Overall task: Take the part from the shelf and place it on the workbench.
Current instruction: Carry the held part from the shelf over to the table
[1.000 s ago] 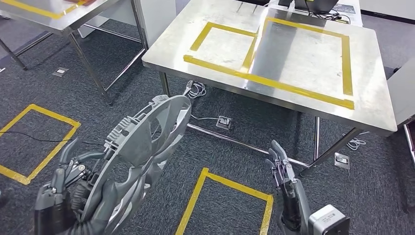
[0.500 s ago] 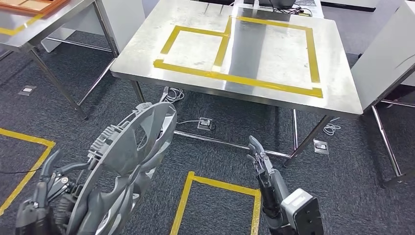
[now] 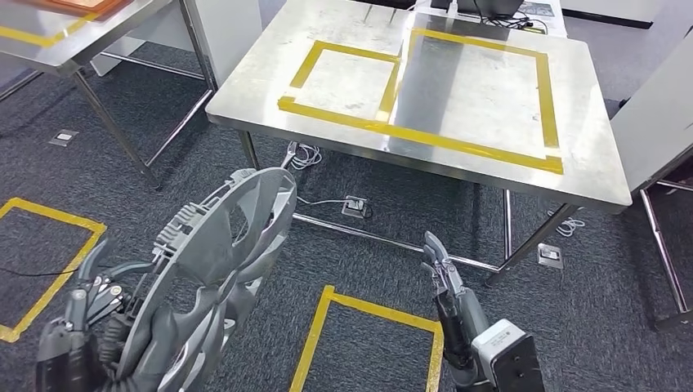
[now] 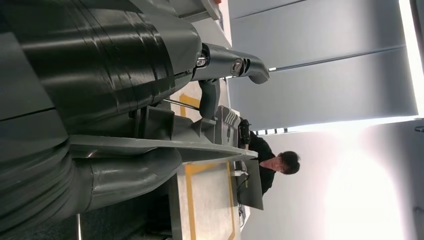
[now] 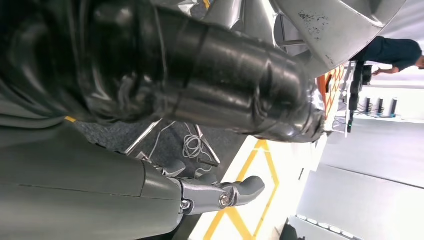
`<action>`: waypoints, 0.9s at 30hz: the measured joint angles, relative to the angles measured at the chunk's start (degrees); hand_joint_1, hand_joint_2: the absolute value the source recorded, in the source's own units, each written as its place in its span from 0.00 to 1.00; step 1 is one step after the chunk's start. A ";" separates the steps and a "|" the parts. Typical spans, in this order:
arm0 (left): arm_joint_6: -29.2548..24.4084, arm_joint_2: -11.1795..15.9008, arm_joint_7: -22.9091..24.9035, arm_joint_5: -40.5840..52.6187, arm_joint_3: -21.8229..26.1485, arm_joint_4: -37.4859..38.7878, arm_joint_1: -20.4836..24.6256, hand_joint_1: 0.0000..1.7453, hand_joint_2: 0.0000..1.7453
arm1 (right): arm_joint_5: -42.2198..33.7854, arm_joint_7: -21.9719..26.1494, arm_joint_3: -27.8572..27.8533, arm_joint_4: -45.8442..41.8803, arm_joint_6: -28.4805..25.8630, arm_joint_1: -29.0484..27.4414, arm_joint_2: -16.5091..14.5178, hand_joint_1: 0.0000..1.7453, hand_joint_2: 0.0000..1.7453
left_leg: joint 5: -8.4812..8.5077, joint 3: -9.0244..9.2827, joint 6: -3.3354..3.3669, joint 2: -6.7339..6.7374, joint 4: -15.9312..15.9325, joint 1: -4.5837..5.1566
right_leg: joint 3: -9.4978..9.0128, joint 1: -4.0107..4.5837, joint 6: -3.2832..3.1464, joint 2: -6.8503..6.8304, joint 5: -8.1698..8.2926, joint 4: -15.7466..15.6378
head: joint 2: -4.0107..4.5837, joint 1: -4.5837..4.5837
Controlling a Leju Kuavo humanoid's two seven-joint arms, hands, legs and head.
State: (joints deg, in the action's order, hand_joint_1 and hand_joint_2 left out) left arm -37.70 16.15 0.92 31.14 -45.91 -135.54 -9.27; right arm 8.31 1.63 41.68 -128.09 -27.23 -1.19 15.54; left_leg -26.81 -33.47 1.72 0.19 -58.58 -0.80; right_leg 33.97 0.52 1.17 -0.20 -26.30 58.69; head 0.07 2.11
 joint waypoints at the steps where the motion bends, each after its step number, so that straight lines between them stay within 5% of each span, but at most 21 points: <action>1: 0.00 0.02 -0.04 -0.03 0.01 0.00 0.01 0.83 1.00 | 0.11 0.13 0.02 0.01 -0.14 -0.02 -0.01 0.00 0.00 | -0.02 -0.01 -0.29 0.08 0.04 -0.03 | -0.27 0.24 -0.29 -0.14 -0.20 -0.81 | 0.00 0.05; 5: 0.00 0.09 -0.60 -0.80 -0.01 0.05 0.04 0.82 1.00 | 0.34 1.18 0.06 -0.07 -0.84 -0.24 -0.08 0.00 0.00 | -0.77 0.10 -1.46 0.35 -0.36 -0.11 | -2.11 0.03 -1.11 0.29 0.39 -2.69 | 0.00 0.04; 9: 0.00 0.26 -1.07 -1.28 -0.01 0.24 0.20 0.82 1.00 | 0.39 1.54 0.07 -0.03 -1.07 -0.31 -0.15 0.00 0.00 | -5.92 -4.50 -1.81 0.07 -10.16 -0.27 | -3.01 -0.23 -1.78 0.59 0.65 -3.46 | 0.00 -1.26; 12: 0.00 0.27 -1.07 -1.34 -0.01 0.27 0.18 0.82 1.00 | 0.39 1.55 0.08 -0.01 -1.08 -0.35 -0.15 0.00 0.00 | -6.63 -5.46 -1.87 0.07 -12.02 -0.28 | -3.00 -0.22 -1.81 0.65 0.62 -3.43 | 0.00 -1.41; 16: 0.00 0.51 -1.38 -1.93 -0.01 0.72 0.23 0.82 1.00 | 0.62 1.69 0.08 0.07 -1.69 -0.64 -0.19 0.00 0.00 | -0.42 -0.62 -1.78 -1.08 -1.86 -0.66 | -2.58 -0.18 -0.59 2.53 -0.76 -1.34 | 0.00 -2.56; 20: 0.00 0.54 -1.78 -2.28 -0.01 0.84 0.29 0.83 1.00 | 0.73 1.73 0.15 0.07 -2.03 -0.86 -0.18 0.00 0.00 | -0.50 0.21 -0.97 -1.16 -0.45 -0.48 | -1.68 -0.35 0.40 2.88 -1.13 -0.45 | 0.00 -2.32; 22: 0.00 0.54 -1.91 -2.38 0.02 0.91 0.34 0.83 1.00 | 0.77 1.75 0.18 0.06 -2.11 -0.91 -0.18 0.00 0.00 | -0.44 0.41 -0.43 -0.81 -0.21 -0.68 | -0.29 -0.45 1.01 2.04 -2.79 2.26 | 0.00 -1.80; 25: 0.00 0.52 -2.11 -2.62 0.03 0.98 0.28 0.84 1.00 | 0.80 1.78 0.20 0.07 -2.28 -0.96 -0.17 0.00 0.00 | -0.58 0.48 -0.01 -0.16 -0.18 -0.61 | 5.11 -0.75 1.70 0.84 -7.40 13.10 | 0.00 -0.64; 27: 0.00 0.52 -2.21 -2.79 0.03 1.13 0.21 0.85 1.00 | 0.86 1.70 0.23 0.07 -2.46 -1.01 -0.17 0.00 0.00 | -0.69 0.54 0.07 0.30 -0.20 -0.49 | 7.36 -0.82 1.78 0.74 -7.65 16.84 | 0.00 -0.29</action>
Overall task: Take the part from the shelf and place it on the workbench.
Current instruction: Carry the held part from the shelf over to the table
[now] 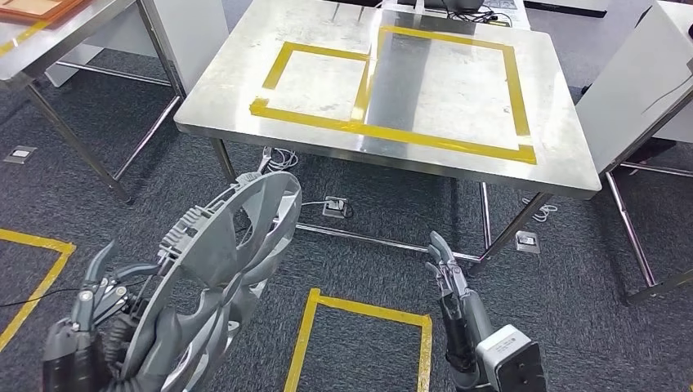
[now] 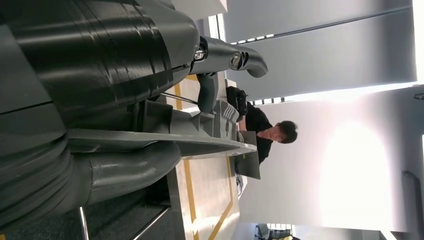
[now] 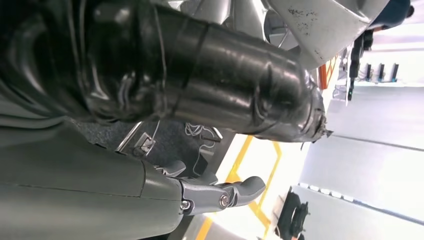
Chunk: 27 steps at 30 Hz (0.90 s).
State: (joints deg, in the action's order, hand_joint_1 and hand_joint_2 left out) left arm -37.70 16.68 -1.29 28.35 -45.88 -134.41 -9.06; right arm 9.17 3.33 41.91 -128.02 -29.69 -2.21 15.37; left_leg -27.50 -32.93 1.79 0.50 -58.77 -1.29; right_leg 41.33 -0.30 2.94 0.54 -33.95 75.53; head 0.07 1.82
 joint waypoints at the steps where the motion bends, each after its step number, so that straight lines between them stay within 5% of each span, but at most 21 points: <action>1: 0.00 0.00 -0.05 -0.05 0.00 0.07 -0.03 0.85 1.00 | 0.09 -0.09 0.02 0.00 -0.13 0.00 0.00 0.00 0.00 | -0.07 0.09 0.01 0.17 0.00 0.05 | -0.41 0.01 -0.11 -0.02 1.38 -1.35 | 0.00 0.18; 4: 0.00 0.00 -0.22 -0.09 0.00 0.10 -0.10 0.84 1.00 | 0.44 -0.43 0.04 -0.01 -0.45 0.03 0.00 0.00 0.00 | -0.25 0.50 -0.17 0.45 0.07 0.22 | -5.62 0.36 -1.07 -0.86 6.57 -12.80 | 0.00 0.56; 6: 0.00 0.00 -0.36 -0.08 0.00 0.10 -0.13 0.83 1.00 | 0.60 -0.59 0.05 -0.03 -0.58 0.06 0.00 0.00 0.00 | -0.23 0.45 -0.57 0.60 0.16 0.26 | -7.95 0.87 -1.76 -1.53 7.37 -17.15 | 0.00 0.71; 9: 0.00 0.01 -0.47 -0.08 -0.01 0.10 -0.19 0.90 1.00 | 0.81 -0.83 0.08 -0.06 -0.69 0.02 -0.01 0.00 0.00 | -0.09 0.31 -1.39 0.86 0.37 0.21 | -8.42 1.12 -2.21 -1.18 7.61 -17.78 | 0.00 0.74; 13: 0.00 0.02 -0.69 -0.04 0.00 0.10 -0.24 0.98 1.00 | 1.06 -1.15 0.12 -0.10 -0.85 0.06 0.01 0.00 0.00 | -0.34 0.62 0.86 1.00 1.07 0.40 | -9.15 0.79 -1.61 -0.84 7.75 -18.48 | 0.00 -0.21; 22: 0.00 -0.13 -0.95 0.93 0.24 0.10 -0.99 1.00 1.00 | 1.01 -1.56 0.17 -0.09 -1.17 0.04 0.02 0.00 0.00 | -0.02 1.33 -0.93 0.99 1.36 0.45 | -9.00 0.73 -1.97 -0.83 7.56 -18.04 | 0.00 -1.66; 27: 0.00 -0.38 -0.61 2.54 0.48 -0.02 -1.29 1.00 1.00 | 1.02 -1.62 0.21 -0.21 -1.32 0.06 0.09 0.00 0.00 | 0.91 3.56 0.21 1.14 4.74 0.27 | -8.38 0.33 -0.84 -0.74 6.58 -16.89 | 0.00 -2.08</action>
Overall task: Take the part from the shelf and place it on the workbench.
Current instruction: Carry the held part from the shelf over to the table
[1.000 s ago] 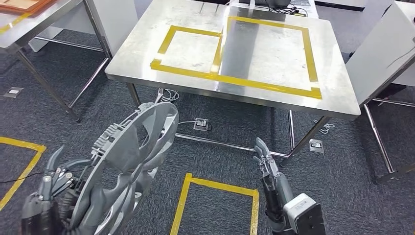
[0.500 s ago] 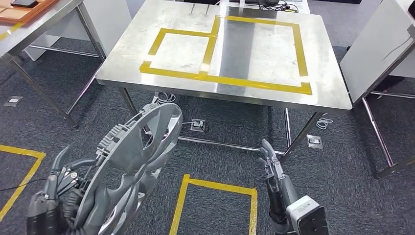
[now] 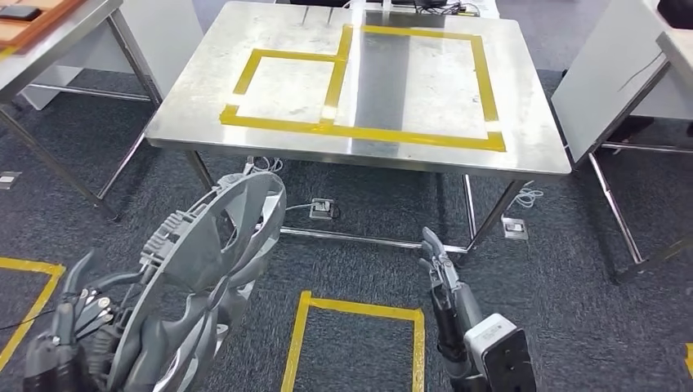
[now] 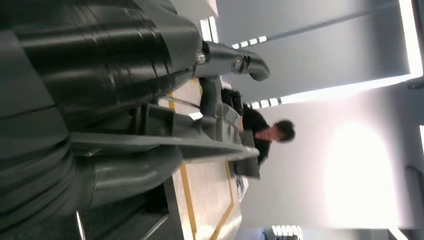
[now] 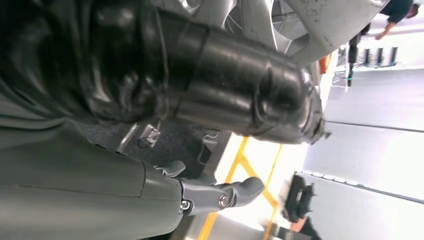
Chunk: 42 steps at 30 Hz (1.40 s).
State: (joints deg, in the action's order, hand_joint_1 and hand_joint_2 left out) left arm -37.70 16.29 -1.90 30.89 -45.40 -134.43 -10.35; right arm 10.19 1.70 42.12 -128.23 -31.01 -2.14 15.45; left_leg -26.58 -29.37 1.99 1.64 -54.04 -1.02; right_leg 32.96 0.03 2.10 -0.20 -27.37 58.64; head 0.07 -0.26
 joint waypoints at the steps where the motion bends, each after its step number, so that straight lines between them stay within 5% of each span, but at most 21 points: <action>1: 0.00 -0.13 0.11 0.64 0.05 -0.01 -0.03 1.00 1.00 | 0.01 -0.02 0.02 0.00 -0.03 -0.02 0.03 0.00 0.00 | 0.19 0.62 0.01 0.06 0.44 -0.14 | 1.44 -0.21 0.24 0.05 -1.27 2.82 | 0.00 0.24; 3: 0.00 -0.34 0.35 1.66 0.36 -0.01 -0.18 1.00 1.00 | 0.02 -0.08 0.08 0.03 -0.11 -0.14 0.11 0.00 0.00 | -0.01 0.86 0.02 0.08 0.40 -0.16 | 5.26 -0.68 0.92 0.06 -4.02 10.04 | 0.00 0.79; 5: 0.00 -0.54 0.55 2.03 0.74 0.01 -0.51 1.00 1.00 | 0.02 -0.11 0.13 0.06 -0.17 -0.28 0.20 0.00 0.00 | -0.55 0.98 -0.20 0.02 -0.03 -0.29 | 7.29 -1.18 1.64 0.04 -3.72 12.97 | 0.00 1.07; 8: 0.00 -0.75 0.59 2.15 0.99 0.01 -0.81 1.00 1.00 | 0.02 -0.11 0.21 0.09 -0.20 -0.25 0.23 0.00 0.00 | -2.04 1.09 -1.13 -0.15 -1.44 -0.67 | 3.75 -1.83 2.50 -0.20 1.51 4.26 | 0.00 1.49; 10: 0.00 -0.88 0.57 2.19 1.20 -0.02 -0.88 1.00 1.00 | 0.02 -0.11 0.25 0.11 -0.21 -0.25 0.23 0.00 0.00 | -3.05 0.52 -1.95 -0.21 -2.40 -0.57 | 1.46 -1.77 1.88 -0.29 1.90 0.13 | 0.00 1.84; 15: 0.00 -1.03 0.42 2.20 1.43 -0.04 -0.92 1.00 1.00 | 0.04 -0.09 0.26 0.08 -0.22 -0.26 0.27 0.00 0.00 | -4.96 -0.16 -3.19 -0.37 -4.79 -0.81 | 0.28 -1.59 -0.75 0.21 0.51 -0.25 | 0.00 0.78; 18: 0.00 -1.09 0.16 2.20 1.61 -0.04 -0.92 1.00 1.00 | 0.07 -0.07 0.26 0.07 -0.22 -0.20 0.25 0.00 0.00 | -8.27 -7.22 -3.17 -0.95 -16.09 -0.75 | -0.81 -1.47 -1.45 0.39 -0.12 -0.39 | 0.00 -0.34; 20: 0.00 -1.10 0.06 2.10 1.80 -0.02 -0.96 1.00 1.00 | 0.07 -0.08 0.26 0.10 -0.25 -0.20 0.24 0.00 0.00 | -8.21 -11.94 -2.99 -1.06 -21.52 -0.70 | -1.67 -1.32 -1.55 0.66 -0.71 -0.38 | 0.00 -0.80; 22: 0.00 -1.10 0.06 1.87 1.91 -0.01 -0.96 1.00 1.00 | 0.07 -0.07 0.26 0.12 -0.29 -0.21 0.24 0.00 0.00 | -3.83 -12.54 -2.59 -1.19 -18.32 -0.66 | -2.85 -1.26 -1.37 1.09 -1.59 -0.38 | 0.00 -1.15; 23: 0.00 -1.10 0.05 1.71 1.94 -0.01 -0.96 1.00 1.00 | 0.07 -0.07 0.26 0.13 -0.31 -0.21 0.23 0.00 0.00 | -0.75 -11.52 -2.38 -1.29 -14.27 -0.65 | -3.45 -1.25 -1.17 1.31 -2.14 -0.38 | 0.00 -1.35; 25: 0.00 -1.13 0.03 1.41 2.02 -0.02 -0.94 1.00 1.00 | 0.07 -0.07 0.26 0.15 -0.32 -0.18 0.22 0.00 0.00 | 2.41 -8.78 -2.16 -1.58 -7.69 -0.48 | -3.93 -1.04 -0.47 1.71 -3.19 -0.34 | 0.00 -1.73; 27: 0.00 -1.21 -0.01 1.30 2.16 -0.04 -0.94 1.00 1.00 | 0.05 -0.07 0.27 0.19 -0.33 -0.16 0.23 0.00 0.00 | 2.36 -7.50 -2.18 -1.80 -5.63 -0.43 | -3.78 -0.84 -0.10 1.86 -3.78 -0.22 | 0.00 -1.68; 31: 0.00 -1.29 -0.09 1.33 2.35 -0.03 -0.93 1.00 1.00 | 0.07 -0.04 0.33 0.22 -0.34 -0.11 0.25 0.00 0.00 | 2.40 -7.53 -2.08 -2.17 -5.27 -0.47 | -4.02 -0.80 -1.91 1.59 -3.62 -0.78 | 0.00 -0.63; 36: 0.00 -1.41 -0.09 1.34 2.40 -0.03 -0.92 1.00 1.00 | 0.07 -0.04 0.37 0.21 -0.35 -0.03 0.25 0.00 0.00 | 2.07 -7.53 -1.36 -2.27 -5.27 -0.26 | -4.52 -0.86 -1.95 1.53 -3.57 -1.81 | 0.00 0.84; 39: 0.00 -1.47 -0.09 1.42 2.41 -0.03 -0.92 1.00 1.00 | 0.06 -0.04 0.37 0.21 -0.35 -0.02 0.24 0.00 0.00 | 2.05 -7.53 -1.09 -2.25 -5.28 -0.10 | -4.58 -0.99 -1.31 1.50 -3.48 -2.11 | 0.00 1.23; 42: 0.00 -1.51 -0.11 1.52 2.43 -0.03 -0.93 1.00 1.00 | 0.05 -0.01 0.39 0.21 -0.33 0.00 0.23 0.00 0.00 | 1.95 -7.51 -0.63 -2.25 -5.31 0.17 | -4.69 -1.29 0.76 1.44 -3.37 -2.62 | 0.00 1.28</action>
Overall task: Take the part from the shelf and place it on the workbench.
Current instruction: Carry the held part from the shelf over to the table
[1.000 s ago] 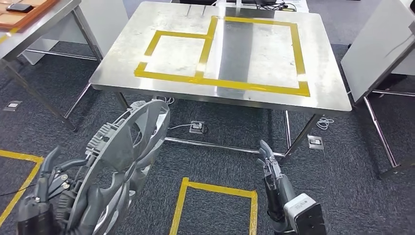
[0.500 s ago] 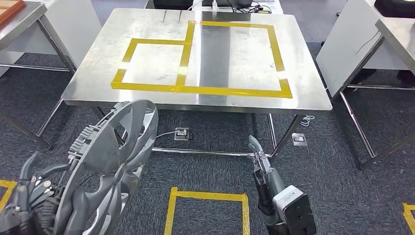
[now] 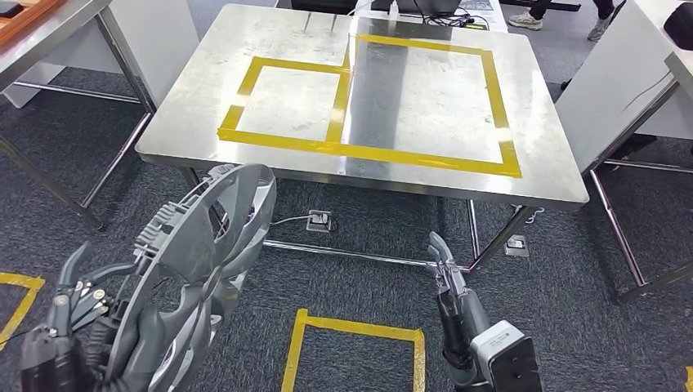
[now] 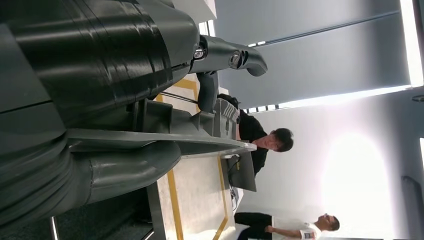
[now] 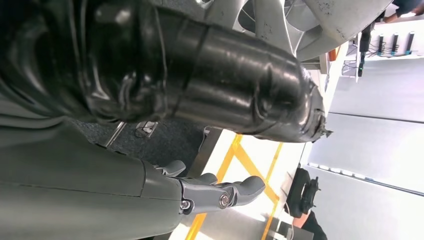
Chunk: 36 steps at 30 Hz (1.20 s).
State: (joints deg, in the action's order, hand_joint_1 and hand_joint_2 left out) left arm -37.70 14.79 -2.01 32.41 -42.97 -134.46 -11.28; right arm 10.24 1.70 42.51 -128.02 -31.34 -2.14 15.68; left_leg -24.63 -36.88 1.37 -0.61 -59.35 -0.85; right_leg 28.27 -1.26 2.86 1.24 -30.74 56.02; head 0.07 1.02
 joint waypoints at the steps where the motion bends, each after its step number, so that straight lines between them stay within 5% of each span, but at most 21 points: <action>1: 0.00 -0.01 -0.01 0.01 0.02 -0.02 -0.01 1.00 1.00 | 0.00 0.01 0.01 -0.01 0.01 -0.01 -0.01 0.00 0.00 | 0.11 0.26 0.39 0.03 0.39 -0.05 | -0.24 -0.09 0.77 0.00 0.06 -0.32 | 0.00 -0.14; 4: 0.00 -0.10 -0.09 0.03 0.06 -0.04 -0.01 1.00 1.00 | 0.01 0.08 0.01 -0.01 0.02 0.05 -0.01 0.00 0.00 | 0.78 1.85 1.49 0.33 2.64 -0.40 | 0.64 -0.13 1.48 -0.25 -1.78 2.77 | 0.00 -0.12; 7: 0.00 -0.19 -0.17 0.07 0.12 0.02 -0.02 1.00 1.00 | 0.01 0.10 0.02 0.05 0.01 -0.03 0.02 0.00 0.00 | 0.95 2.23 1.56 0.49 3.10 -0.34 | 6.16 -0.23 1.05 -0.52 -6.63 13.13 | 0.00 0.48; 8: 0.00 -0.20 -0.16 0.04 0.13 0.04 -0.05 1.00 1.00 | 0.01 0.10 0.02 0.09 0.01 -0.10 0.03 0.00 0.00 | 0.90 2.20 1.45 0.50 3.01 -0.32 | 7.27 -0.31 1.05 -0.57 -6.85 14.78 | 0.00 0.53; 9: 0.00 -0.20 -0.15 0.02 0.13 0.06 -0.06 1.00 1.00 | 0.01 0.10 0.03 0.13 0.01 -0.13 0.03 0.00 0.00 | 0.81 2.17 1.27 0.49 2.83 -0.37 | 7.36 -0.40 1.10 -0.63 -5.94 14.38 | 0.00 0.55; 13: 0.00 -0.21 0.03 0.01 0.13 0.09 -0.06 1.00 1.00 | -0.02 0.11 0.03 0.22 0.03 -0.12 0.02 0.00 0.00 | -0.13 1.87 -0.33 0.40 1.10 -0.60 | 2.70 -0.82 1.27 -1.16 0.66 3.13 | 0.00 0.91; 19: 0.00 -0.18 0.13 0.23 0.15 -0.03 -0.03 1.00 1.00 | -0.03 0.19 0.03 0.25 0.19 -0.13 0.01 0.00 0.00 | -1.81 1.02 -2.35 0.44 -1.01 -0.86 | 1.67 -0.46 -1.23 -1.10 1.20 2.16 | 0.00 -0.26; 23: 0.00 -0.16 0.14 0.27 0.16 -0.02 -0.03 1.00 1.00 | -0.03 0.20 0.03 0.29 0.29 -0.15 -0.01 0.00 0.00 | -6.81 -5.62 -2.40 0.48 -13.75 -0.83 | 1.10 -0.14 -2.06 -1.09 1.10 2.06 | 0.00 -1.92; 25: 0.00 -0.14 0.15 0.28 0.18 0.00 -0.04 1.00 1.00 | -0.03 0.20 0.03 0.32 0.31 -0.15 -0.01 0.00 0.00 | -6.02 -7.66 -2.26 0.48 -16.06 -0.81 | 0.63 0.09 -2.16 -0.93 0.58 2.07 | 0.00 -2.37; 29: 0.00 -0.15 0.14 0.31 0.20 -0.01 0.00 1.00 1.00 | -0.04 0.21 0.03 0.34 0.31 -0.14 -0.01 0.00 0.00 | 0.80 -2.64 -1.56 0.42 -4.51 -0.56 | -0.53 0.44 -1.32 -0.47 -1.26 2.19 | 0.00 -3.15; 34: 0.00 -0.12 0.17 0.43 0.19 -0.14 -0.02 1.00 1.00 | -0.04 0.30 0.04 0.32 0.31 0.00 -0.01 0.00 0.00 | -0.54 -0.05 -0.15 0.32 -0.82 -0.36 | -1.09 0.43 0.37 -0.57 -2.87 2.40 | 0.00 -2.51; 36: 0.00 -0.09 0.19 0.48 0.20 -0.25 0.10 1.00 1.00 | -0.03 0.39 0.05 0.32 0.32 0.05 -0.01 0.00 0.00 | -1.03 0.75 0.54 0.29 -0.50 -0.30 | 1.46 0.37 0.61 -0.71 -5.06 7.66 | 0.00 -1.76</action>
State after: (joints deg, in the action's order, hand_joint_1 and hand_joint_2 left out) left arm -37.70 14.70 -1.83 32.89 -42.77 -134.71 -11.17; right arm 10.21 2.09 42.56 -127.69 -31.03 -2.10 15.68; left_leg -25.67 -36.13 1.91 -0.32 -59.85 -1.15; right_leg 29.72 -0.89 3.47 0.54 -35.80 63.68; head 0.07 -0.74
